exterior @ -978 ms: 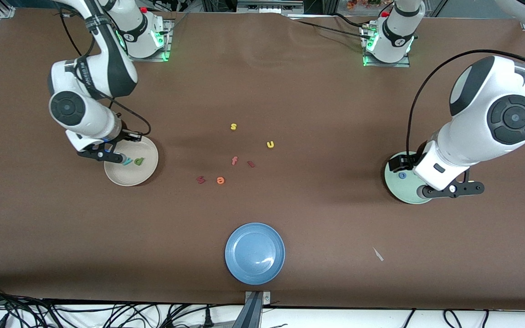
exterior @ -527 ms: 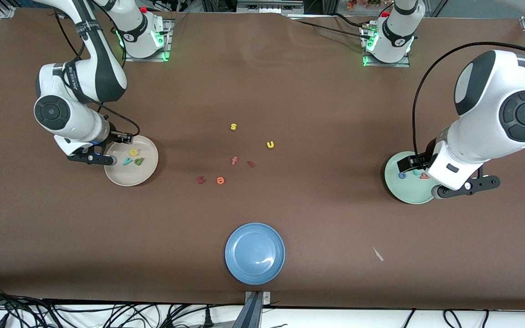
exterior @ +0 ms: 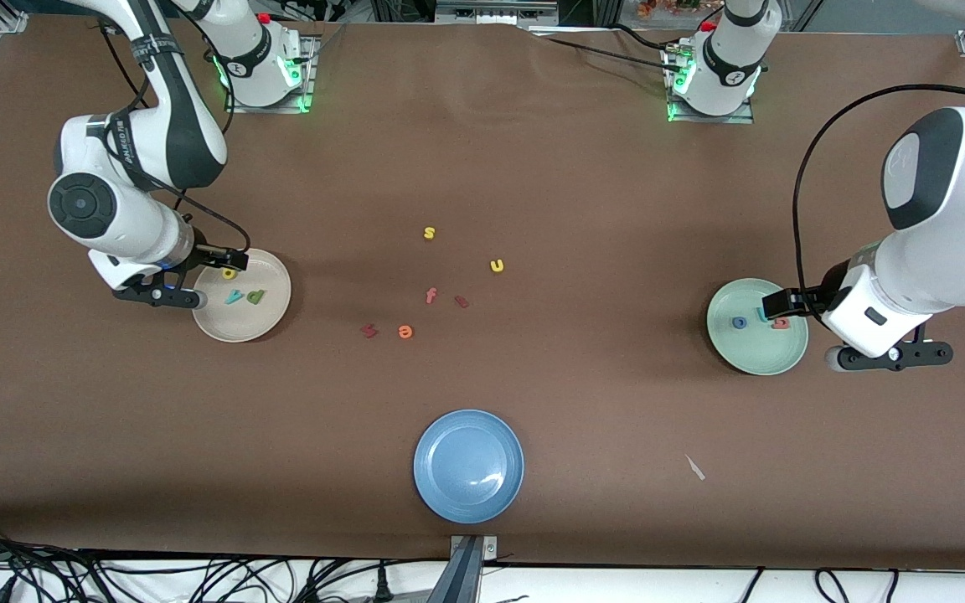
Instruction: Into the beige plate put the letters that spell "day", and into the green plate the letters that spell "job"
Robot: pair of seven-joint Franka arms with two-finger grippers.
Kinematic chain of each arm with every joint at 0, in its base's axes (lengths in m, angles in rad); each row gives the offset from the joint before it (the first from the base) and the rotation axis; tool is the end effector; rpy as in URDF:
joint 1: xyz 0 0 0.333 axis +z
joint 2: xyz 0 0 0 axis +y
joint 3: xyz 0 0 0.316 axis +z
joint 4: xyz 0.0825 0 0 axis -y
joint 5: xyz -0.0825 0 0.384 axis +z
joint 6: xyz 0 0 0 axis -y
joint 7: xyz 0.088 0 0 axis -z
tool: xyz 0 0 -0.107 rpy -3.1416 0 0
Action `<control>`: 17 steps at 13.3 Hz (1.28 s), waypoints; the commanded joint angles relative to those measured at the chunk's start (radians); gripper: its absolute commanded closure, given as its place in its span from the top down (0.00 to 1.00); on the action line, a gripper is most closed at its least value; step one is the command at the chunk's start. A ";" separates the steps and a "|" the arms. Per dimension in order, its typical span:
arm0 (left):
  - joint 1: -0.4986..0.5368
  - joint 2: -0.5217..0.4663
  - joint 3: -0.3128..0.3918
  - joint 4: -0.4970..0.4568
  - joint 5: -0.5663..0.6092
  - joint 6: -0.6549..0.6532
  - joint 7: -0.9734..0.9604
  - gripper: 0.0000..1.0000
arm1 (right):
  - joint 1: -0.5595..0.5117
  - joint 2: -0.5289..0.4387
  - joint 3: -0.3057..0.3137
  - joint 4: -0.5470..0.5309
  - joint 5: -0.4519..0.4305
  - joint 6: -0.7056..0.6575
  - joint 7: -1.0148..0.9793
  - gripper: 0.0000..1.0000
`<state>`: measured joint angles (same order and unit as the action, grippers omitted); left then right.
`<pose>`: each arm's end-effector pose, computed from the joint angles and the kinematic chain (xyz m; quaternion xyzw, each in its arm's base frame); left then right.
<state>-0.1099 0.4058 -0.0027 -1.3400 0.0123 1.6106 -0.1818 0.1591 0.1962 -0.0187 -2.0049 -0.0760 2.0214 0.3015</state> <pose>0.6618 -0.0732 0.4873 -0.9971 -0.0339 0.0660 0.0154 0.5639 0.0755 0.3463 0.9935 -0.0606 -0.0800 0.0532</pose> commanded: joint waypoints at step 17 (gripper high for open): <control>-0.002 -0.099 0.009 -0.042 -0.017 0.002 0.148 1.00 | -0.055 -0.090 -0.021 0.462 0.070 -0.484 -0.361 0.99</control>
<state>-0.1201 0.3609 0.0001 -1.3616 0.0122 1.6107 -0.0731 0.1059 0.1029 -0.0439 -1.5739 -0.0239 1.5682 -0.0470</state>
